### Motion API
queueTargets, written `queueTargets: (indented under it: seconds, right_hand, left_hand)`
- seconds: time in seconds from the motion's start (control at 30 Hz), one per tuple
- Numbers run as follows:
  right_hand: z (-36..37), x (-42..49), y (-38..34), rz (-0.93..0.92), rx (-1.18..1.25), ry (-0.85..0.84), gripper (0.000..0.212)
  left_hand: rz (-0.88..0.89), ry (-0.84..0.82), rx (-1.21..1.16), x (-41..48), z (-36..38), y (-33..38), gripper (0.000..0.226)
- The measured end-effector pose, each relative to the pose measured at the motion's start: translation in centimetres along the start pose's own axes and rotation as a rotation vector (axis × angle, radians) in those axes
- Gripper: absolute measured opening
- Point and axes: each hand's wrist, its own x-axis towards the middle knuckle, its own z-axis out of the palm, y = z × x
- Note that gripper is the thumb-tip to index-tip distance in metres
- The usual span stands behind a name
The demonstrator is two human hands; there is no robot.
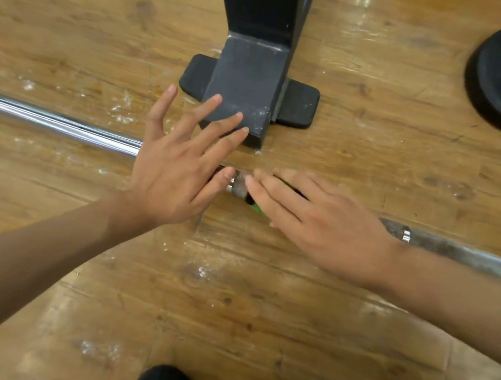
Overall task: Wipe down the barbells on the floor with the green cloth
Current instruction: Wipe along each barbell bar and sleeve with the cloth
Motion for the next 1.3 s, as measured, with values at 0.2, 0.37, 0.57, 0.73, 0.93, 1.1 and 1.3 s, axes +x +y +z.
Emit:
queueTargets:
  seconds: [0.2, 0.37, 0.57, 0.73, 0.93, 1.1, 1.3]
  right_hand:
    - [-3.7, -12.7, 6.6, -0.210, -0.039, -0.178, 0.054]
    - [-2.4, -11.0, 3.8, 0.024, 0.025, -0.129, 0.056]
    - [-0.9, -4.9, 2.6, 0.092, 0.087, -0.015, 0.059]
    - [-3.9, -12.6, 4.5, 0.242, 0.146, -0.203, 0.101]
    - [-4.0, -5.5, 3.2, 0.110, 0.191, 0.180, 0.050]
    - [-3.1, -3.7, 2.1, 0.059, 0.228, 0.277, 0.032]
    - [-2.6, -12.9, 3.2, 0.051, 0.164, 0.088, 0.029]
  left_hand:
    - [-0.003, 0.032, -0.014, 0.1, 0.4, 0.0, 0.060]
    - [-0.019, 0.051, -0.029, 0.6, 0.2, 0.1, 0.058]
    - [-0.005, 0.022, -0.013, 1.0, 0.2, -0.1, 0.056]
    - [-0.010, 0.068, -0.013, 1.1, 0.4, 0.0, 0.056]
    - [0.009, 0.048, 0.001, 1.0, 0.2, 0.0, 0.056]
    - [0.026, 0.045, -0.004, 0.6, 0.1, 0.0, 0.055]
    - [0.023, 0.090, -0.021, 0.3, 0.2, 0.3, 0.054]
